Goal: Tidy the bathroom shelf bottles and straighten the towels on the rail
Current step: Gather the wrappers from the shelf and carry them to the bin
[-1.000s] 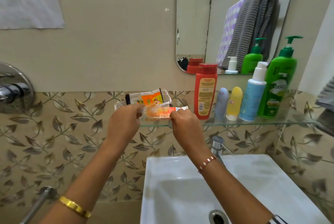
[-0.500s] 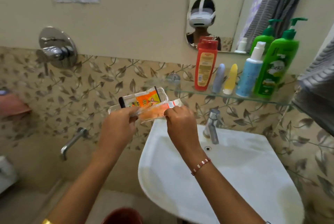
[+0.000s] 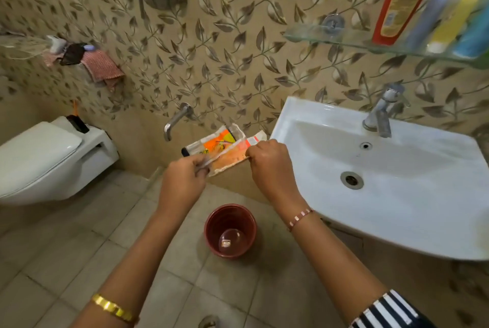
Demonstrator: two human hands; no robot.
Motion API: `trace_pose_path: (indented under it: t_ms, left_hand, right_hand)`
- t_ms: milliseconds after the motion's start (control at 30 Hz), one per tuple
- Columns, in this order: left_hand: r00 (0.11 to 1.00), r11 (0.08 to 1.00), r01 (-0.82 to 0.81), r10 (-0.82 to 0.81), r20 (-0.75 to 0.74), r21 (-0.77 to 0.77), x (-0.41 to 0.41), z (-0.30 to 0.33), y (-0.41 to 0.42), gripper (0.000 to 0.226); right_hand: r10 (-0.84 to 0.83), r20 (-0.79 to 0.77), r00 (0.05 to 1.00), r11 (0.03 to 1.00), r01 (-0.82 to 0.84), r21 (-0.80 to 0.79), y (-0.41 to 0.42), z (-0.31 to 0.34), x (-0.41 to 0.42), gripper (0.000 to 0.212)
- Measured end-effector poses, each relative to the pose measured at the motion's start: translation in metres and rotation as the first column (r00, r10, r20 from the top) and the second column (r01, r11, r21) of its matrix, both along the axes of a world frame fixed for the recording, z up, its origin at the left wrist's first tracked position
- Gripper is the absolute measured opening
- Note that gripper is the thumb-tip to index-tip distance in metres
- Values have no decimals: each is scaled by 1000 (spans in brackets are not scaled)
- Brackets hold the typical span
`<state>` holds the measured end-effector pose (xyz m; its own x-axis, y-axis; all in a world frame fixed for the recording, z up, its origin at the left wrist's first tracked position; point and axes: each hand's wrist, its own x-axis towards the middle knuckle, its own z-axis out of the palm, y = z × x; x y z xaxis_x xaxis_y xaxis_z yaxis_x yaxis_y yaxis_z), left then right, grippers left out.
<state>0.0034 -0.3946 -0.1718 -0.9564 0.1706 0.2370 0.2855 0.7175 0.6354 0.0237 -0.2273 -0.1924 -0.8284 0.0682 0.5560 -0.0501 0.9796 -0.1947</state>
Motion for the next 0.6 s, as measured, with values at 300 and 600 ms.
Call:
trace_pose_path:
  t_ms: [300, 600]
  left_hand:
    - [973, 996, 92, -86, 215, -20, -59, -70, -40, 29]
    - [918, 991, 131, -116, 380, -13, -104, -140, -34, 24]
  right_hand:
    - [-45, 294, 955, 996, 18, 93, -58, -62, -42, 25]
    - [-70, 530, 845, 997, 50, 52, -61, -138, -79, 14]
